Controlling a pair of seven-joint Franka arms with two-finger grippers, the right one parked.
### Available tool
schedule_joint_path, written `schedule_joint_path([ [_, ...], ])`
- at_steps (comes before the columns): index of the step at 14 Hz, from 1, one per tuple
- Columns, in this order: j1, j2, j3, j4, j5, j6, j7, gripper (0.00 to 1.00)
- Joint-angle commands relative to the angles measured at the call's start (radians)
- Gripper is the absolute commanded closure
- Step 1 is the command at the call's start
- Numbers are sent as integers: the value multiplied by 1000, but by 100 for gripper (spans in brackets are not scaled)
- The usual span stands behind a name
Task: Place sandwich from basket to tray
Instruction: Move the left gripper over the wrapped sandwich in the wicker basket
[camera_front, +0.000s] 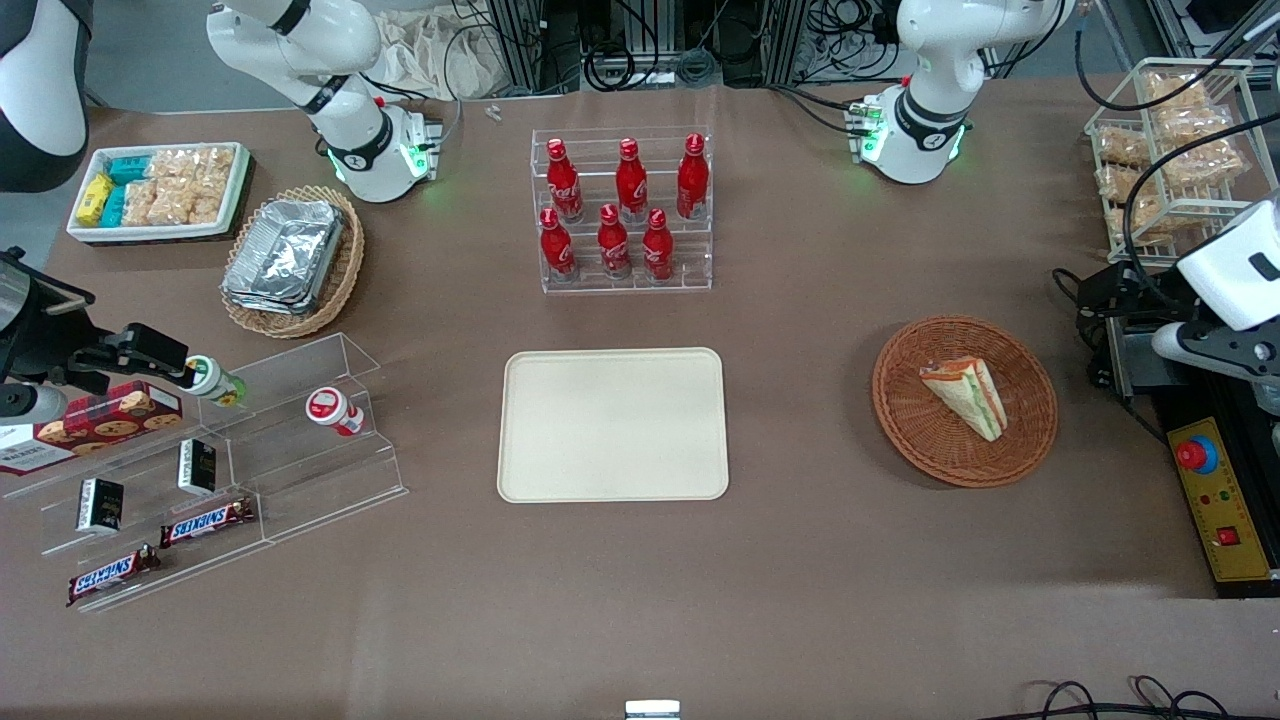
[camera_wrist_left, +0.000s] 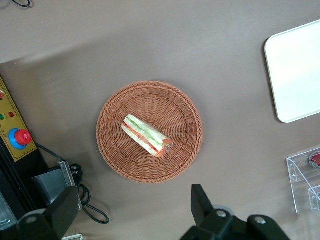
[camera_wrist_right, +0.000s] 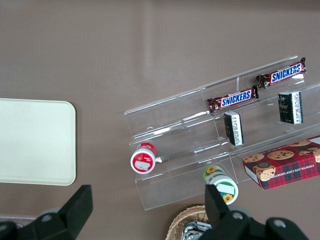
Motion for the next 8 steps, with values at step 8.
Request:
schedule_joint_path([
  [8, -25, 9, 1, -78, 65, 11, -145, 0],
])
